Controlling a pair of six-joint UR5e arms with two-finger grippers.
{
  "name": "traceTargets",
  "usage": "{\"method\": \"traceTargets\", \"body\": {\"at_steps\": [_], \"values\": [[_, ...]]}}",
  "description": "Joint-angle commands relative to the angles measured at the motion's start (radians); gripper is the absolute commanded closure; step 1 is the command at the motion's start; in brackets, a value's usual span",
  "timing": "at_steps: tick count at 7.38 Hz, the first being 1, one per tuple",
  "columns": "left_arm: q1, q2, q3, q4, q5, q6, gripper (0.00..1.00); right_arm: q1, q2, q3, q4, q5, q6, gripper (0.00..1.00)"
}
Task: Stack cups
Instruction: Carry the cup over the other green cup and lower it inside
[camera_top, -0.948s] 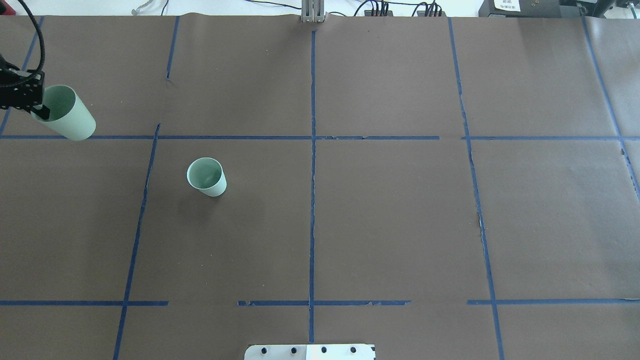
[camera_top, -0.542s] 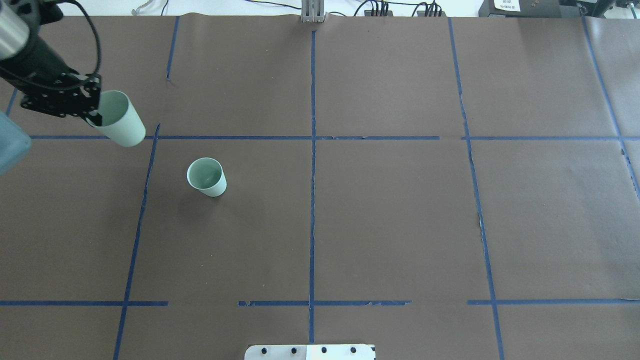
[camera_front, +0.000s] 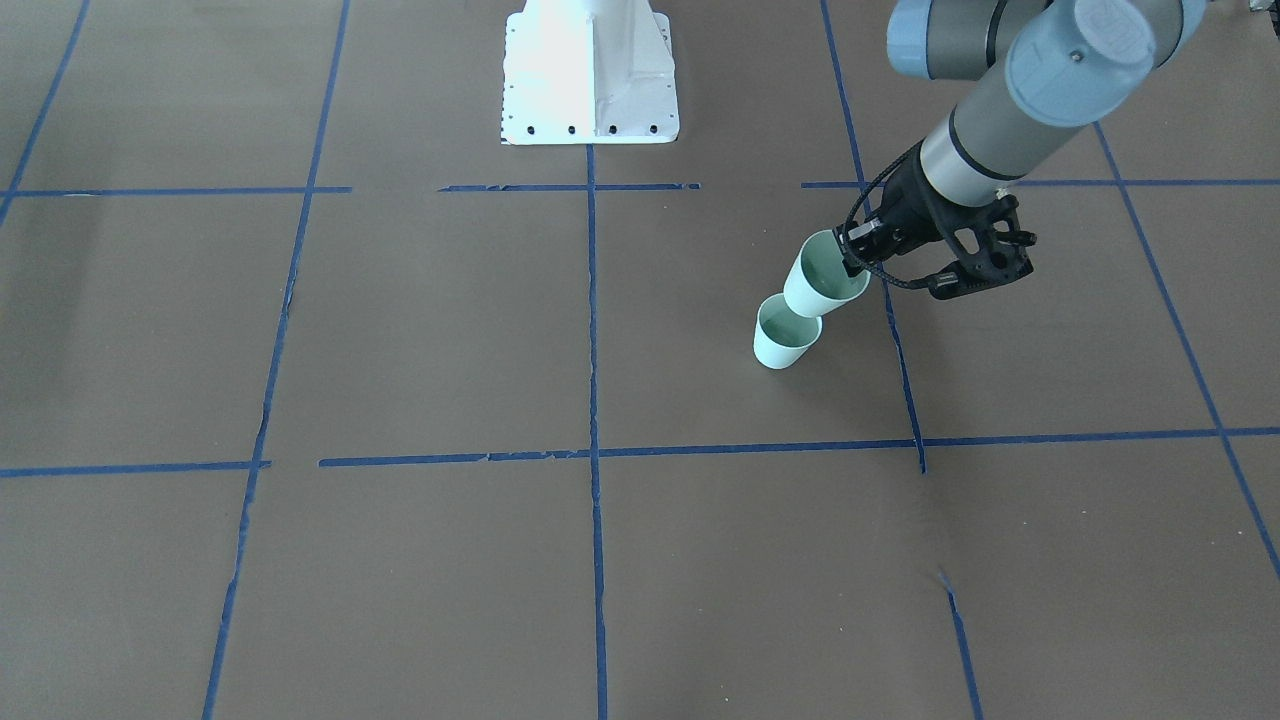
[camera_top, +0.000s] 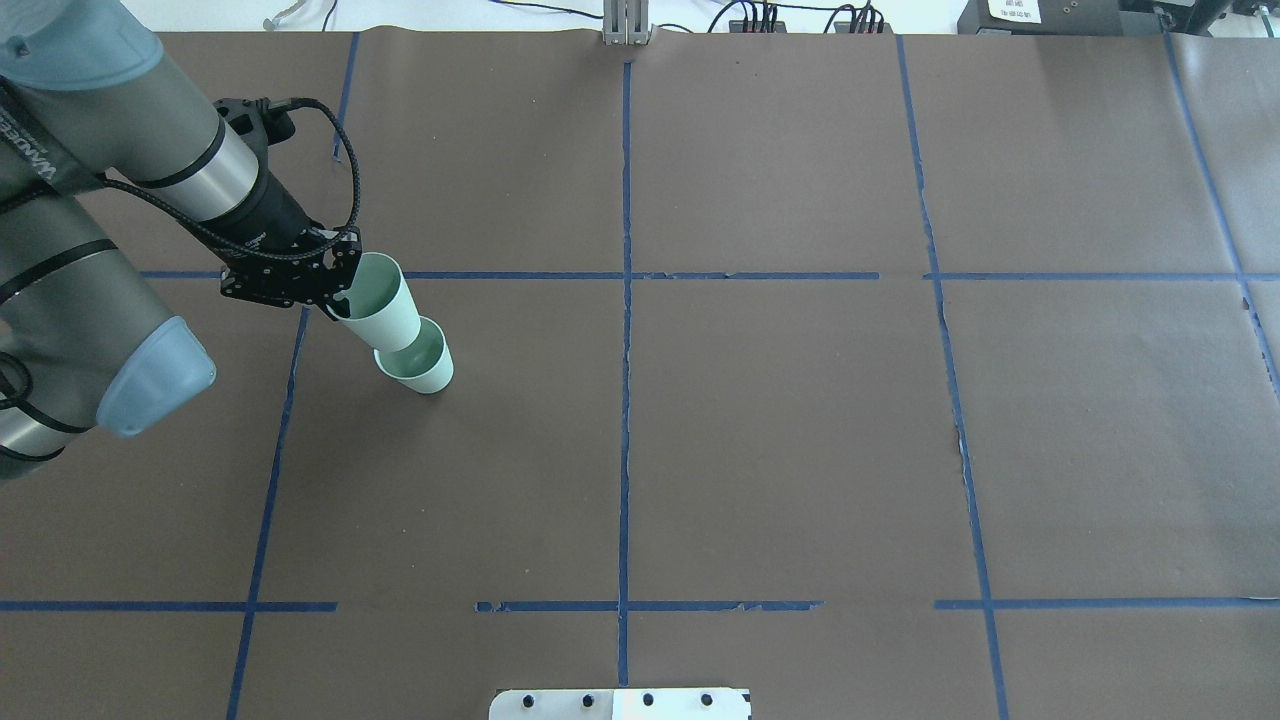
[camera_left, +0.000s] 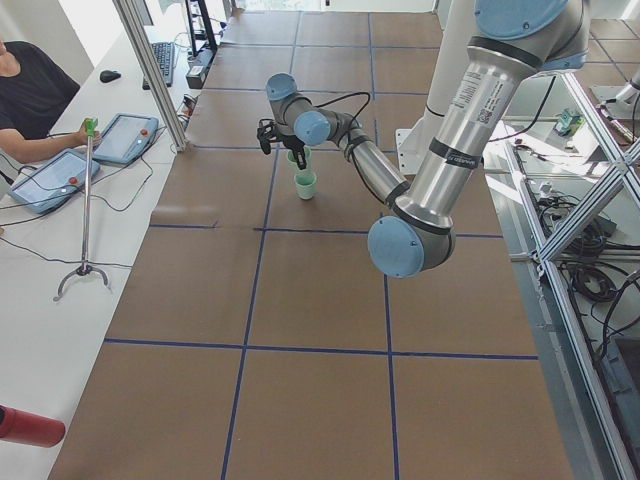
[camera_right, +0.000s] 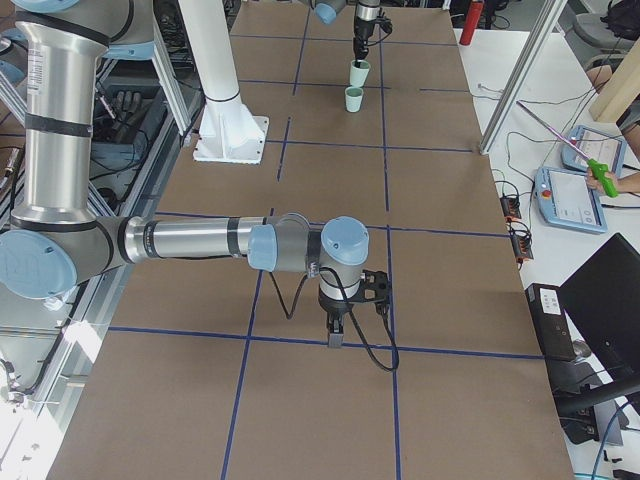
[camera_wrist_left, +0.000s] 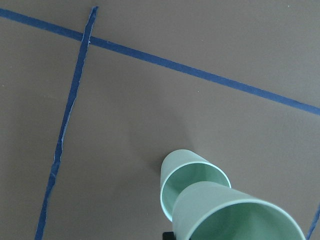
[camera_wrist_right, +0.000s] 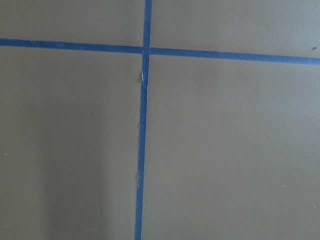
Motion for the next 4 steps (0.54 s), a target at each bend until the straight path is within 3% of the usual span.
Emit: {"method": "traceTargets", "body": {"at_steps": [1,4], "values": [[0.005,-0.001,0.041,-0.051,0.003,-0.002,1.00,-0.001,0.000,0.000,0.000,0.000,0.000,0.00],[0.022,0.005,0.039,-0.056,0.003,-0.001,1.00,0.001,0.000,0.000,0.000,0.000,0.000,0.00]]}}
